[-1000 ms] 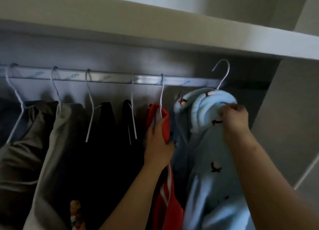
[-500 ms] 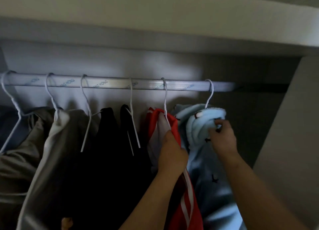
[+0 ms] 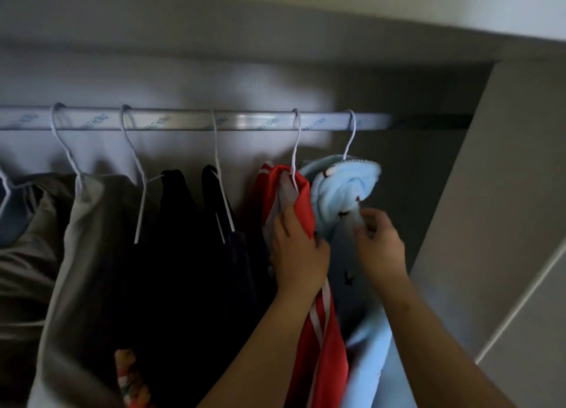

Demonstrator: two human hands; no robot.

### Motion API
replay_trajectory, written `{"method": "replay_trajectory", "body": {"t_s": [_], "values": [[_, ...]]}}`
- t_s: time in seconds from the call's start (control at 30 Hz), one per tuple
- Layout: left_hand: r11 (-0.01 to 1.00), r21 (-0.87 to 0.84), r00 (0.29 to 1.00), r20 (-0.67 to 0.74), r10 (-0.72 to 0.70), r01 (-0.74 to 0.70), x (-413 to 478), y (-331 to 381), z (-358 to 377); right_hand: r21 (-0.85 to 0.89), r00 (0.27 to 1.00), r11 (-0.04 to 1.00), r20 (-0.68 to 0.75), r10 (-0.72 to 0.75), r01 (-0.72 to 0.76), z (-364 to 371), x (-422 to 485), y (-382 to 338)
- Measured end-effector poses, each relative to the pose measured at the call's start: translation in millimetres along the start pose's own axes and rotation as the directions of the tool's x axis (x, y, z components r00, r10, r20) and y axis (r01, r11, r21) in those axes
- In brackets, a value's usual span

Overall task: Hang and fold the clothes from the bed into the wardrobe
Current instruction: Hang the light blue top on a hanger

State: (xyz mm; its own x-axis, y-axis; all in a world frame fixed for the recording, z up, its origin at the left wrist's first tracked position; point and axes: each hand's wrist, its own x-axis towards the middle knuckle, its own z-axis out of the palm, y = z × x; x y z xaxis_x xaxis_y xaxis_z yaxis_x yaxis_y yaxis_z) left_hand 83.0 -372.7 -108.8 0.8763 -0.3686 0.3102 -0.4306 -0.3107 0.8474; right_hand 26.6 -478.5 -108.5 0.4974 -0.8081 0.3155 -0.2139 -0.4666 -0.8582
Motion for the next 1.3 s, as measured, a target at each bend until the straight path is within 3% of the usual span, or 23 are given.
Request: {"method": "replay_trajectory", "body": {"t_s": [0.17,0.37,0.5,0.7,0.77,0.93,1.17,1.3], "values": [[0.998,-0.059,0.997,0.063,0.04,-0.036,-43,-13,-12,0.006,0.997,0.999,-0.067,0.033,-0.033,-1,-53,7],[0.986,-0.112,0.983,0.148,-0.111,0.128,-114,-42,-1,0.024,0.972,0.978,-0.113,0.207,-0.205,-12,-138,41],[0.969,-0.049,0.953,0.196,-0.229,0.243,-160,-60,6,0.04,0.918,0.926,-0.121,0.378,-0.376,-27,-196,73],[0.964,0.034,0.902,0.347,-0.258,0.262,-236,-80,11,0.13,0.813,0.826,-0.146,0.564,-0.549,-58,-286,117],[0.959,0.027,0.829,0.497,-0.258,0.282,-273,-79,18,0.161,0.771,0.791,-0.178,0.611,-0.59,-80,-324,130],[0.932,0.161,0.507,0.802,-0.315,0.325,-397,-65,24,0.179,0.626,0.684,-0.292,0.723,-0.707,-154,-451,156],[0.957,0.243,0.081,0.963,-0.258,0.159,-567,-16,2,0.313,0.334,0.508,-0.47,0.817,-0.803,-249,-634,140],[0.979,0.204,-0.118,0.972,-0.202,0.0,-652,18,-7,0.5,0.111,0.43,-0.547,0.829,-0.752,-288,-720,127]]}}
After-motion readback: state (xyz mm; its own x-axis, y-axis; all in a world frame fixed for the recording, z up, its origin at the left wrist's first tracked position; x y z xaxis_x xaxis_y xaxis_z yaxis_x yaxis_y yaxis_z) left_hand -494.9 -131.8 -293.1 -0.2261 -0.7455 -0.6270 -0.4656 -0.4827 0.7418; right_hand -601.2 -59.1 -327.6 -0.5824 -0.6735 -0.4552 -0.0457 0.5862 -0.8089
